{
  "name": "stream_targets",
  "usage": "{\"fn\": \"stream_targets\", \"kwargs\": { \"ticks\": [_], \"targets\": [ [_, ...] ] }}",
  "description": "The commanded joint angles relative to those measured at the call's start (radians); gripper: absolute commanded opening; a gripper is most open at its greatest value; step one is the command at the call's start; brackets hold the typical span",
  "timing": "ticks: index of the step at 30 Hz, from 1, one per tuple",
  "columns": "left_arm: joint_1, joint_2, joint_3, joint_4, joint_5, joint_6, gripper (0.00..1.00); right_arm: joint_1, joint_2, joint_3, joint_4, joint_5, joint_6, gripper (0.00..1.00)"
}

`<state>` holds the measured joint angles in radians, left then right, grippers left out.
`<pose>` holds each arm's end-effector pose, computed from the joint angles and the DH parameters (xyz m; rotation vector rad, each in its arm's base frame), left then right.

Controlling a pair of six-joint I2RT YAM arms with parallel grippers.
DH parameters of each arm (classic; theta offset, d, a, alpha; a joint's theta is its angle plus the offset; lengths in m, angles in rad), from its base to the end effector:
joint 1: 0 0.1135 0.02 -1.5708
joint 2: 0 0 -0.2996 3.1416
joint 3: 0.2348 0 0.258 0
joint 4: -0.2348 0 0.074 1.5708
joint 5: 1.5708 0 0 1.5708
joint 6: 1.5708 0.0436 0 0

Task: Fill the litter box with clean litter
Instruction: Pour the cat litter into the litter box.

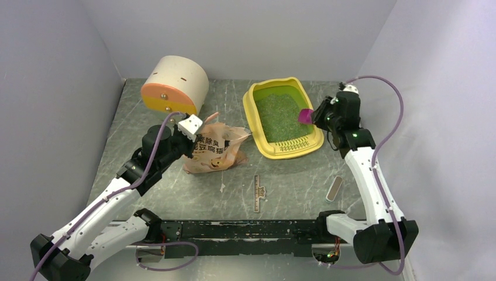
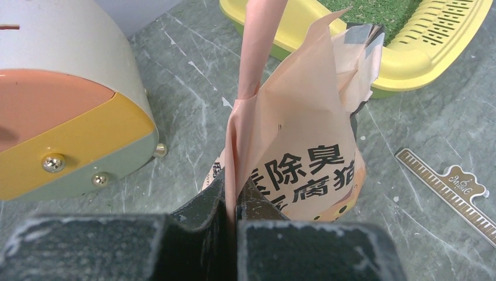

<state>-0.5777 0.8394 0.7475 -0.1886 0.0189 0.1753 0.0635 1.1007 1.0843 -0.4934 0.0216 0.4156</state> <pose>0.1573 -0.1035 0.3407 0.6968 1.7264 -0.2972 0.2384 0.0142 0.3791 0.3794 2.0570 0.2692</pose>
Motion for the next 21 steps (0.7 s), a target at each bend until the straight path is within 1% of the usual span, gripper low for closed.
{"fn": "stream_targets", "kwargs": {
  "ticks": [1, 2, 4, 5, 6, 8, 9, 11, 13, 14, 15, 18, 21],
  "targets": [
    [0.003, -0.015, 0.005, 0.063, 0.006, -0.003, 0.05, 0.110, 0.033, 0.073, -0.018, 0.139, -0.079, 0.00],
    [0.003, -0.014, 0.008, 0.062, 0.003, -0.005, 0.05, 0.119, 0.028, 0.064, 0.010, 0.158, -0.086, 0.00],
    [0.003, -0.013, 0.015, 0.059, 0.000, -0.004, 0.05, 0.121, 0.013, 0.032, 0.054, 0.088, -0.137, 0.00],
    [0.003, -0.011, 0.022, 0.054, -0.001, -0.003, 0.05, 0.122, 0.023, 0.055, 0.025, 0.035, -0.163, 0.00],
    [0.003, -0.008, 0.030, 0.046, -0.003, -0.001, 0.05, 0.120, 0.049, 0.109, -0.048, 0.029, -0.162, 0.00],
    [0.003, -0.007, 0.050, 0.014, -0.009, 0.002, 0.05, 0.121, 0.098, 0.213, -0.166, 0.111, -0.121, 0.00],
    [0.003, -0.010, 0.056, 0.003, -0.015, 0.001, 0.05, 0.119, 0.093, 0.219, -0.157, 0.102, -0.136, 0.00],
    [0.003, -0.018, 0.053, 0.002, -0.017, -0.002, 0.05, 0.112, 0.088, 0.178, -0.116, 0.002, -0.168, 0.00],
    [0.003, -0.022, 0.051, 0.006, -0.017, -0.009, 0.05, 0.112, 0.110, 0.226, -0.198, 0.000, -0.100, 0.00],
    [0.003, -0.023, 0.058, -0.008, -0.016, -0.014, 0.05, 0.112, 0.094, 0.216, -0.206, 0.014, -0.060, 0.00],
    [0.003, -0.023, 0.066, -0.021, -0.017, -0.019, 0.05, 0.112, 0.061, 0.178, -0.179, 0.021, -0.035, 0.00],
    [0.003, -0.029, 0.070, -0.037, -0.016, -0.023, 0.05, 0.109, -0.082, 0.047, -0.053, 0.011, 0.028, 0.00],
    [0.003, -0.039, 0.077, -0.056, -0.038, -0.030, 0.05, 0.110, -0.174, -0.011, -0.021, 0.009, 0.064, 0.00]
  ]
}}
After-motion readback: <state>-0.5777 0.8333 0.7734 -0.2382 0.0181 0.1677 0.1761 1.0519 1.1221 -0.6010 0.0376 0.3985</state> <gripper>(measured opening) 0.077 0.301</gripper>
